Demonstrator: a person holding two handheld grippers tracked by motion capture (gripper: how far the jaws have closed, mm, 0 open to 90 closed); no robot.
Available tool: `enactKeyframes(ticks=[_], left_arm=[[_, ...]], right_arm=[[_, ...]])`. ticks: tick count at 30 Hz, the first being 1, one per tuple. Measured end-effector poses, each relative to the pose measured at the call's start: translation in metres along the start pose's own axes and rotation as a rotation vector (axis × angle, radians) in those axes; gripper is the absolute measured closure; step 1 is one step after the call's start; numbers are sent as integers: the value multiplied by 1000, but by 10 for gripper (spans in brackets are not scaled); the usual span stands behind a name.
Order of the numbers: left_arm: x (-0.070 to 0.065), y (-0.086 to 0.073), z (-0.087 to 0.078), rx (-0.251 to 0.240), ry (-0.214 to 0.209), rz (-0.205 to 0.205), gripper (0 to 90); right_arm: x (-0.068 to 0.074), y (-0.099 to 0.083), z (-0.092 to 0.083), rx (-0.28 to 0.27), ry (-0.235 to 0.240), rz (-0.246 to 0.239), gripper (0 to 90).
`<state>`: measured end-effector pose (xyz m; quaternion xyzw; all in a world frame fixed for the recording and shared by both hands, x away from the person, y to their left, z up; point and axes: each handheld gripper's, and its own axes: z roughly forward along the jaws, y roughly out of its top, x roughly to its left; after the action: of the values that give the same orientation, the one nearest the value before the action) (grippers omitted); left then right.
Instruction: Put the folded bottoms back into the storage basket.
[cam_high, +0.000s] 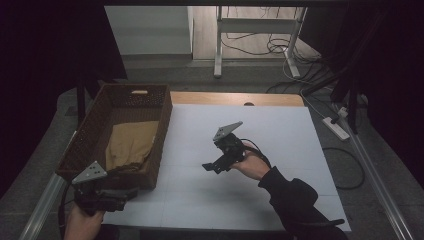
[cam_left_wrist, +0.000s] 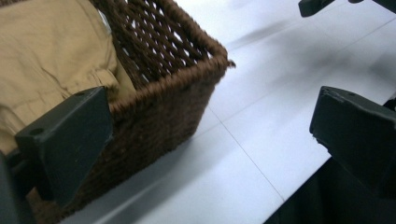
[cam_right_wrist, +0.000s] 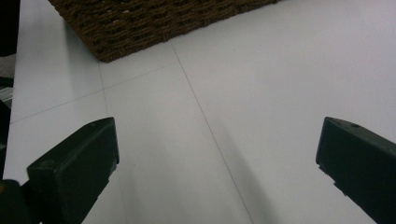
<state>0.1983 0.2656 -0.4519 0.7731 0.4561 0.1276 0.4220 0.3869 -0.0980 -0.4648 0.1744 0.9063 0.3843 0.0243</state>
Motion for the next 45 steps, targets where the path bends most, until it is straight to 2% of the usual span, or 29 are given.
enactKeyframes(ticks=[8,13,16,22,29,36,45], left_arm=[[-2,-16,7,11,5,13,0],[-1,-23,12,22,17,17,0],[1,-27,14,22,27,17,0],[9,-36,17,10,-21,-21,0],[15,-38,13,-31,3,-33,0],[17,-39,13,-31,29,-36,0],[19,-39,12,-36,28,-54,0]], right_arm=[[2,-11,-12,-3,-27,29,1],[1,-22,-23,15,-65,41,1],[0,-28,-31,-3,-67,69,1],[1,-36,-48,-45,-93,95,1],[7,-46,-65,-73,-117,119,1],[10,-61,-77,-75,-148,153,1],[19,-83,-87,-59,-183,164,1]])
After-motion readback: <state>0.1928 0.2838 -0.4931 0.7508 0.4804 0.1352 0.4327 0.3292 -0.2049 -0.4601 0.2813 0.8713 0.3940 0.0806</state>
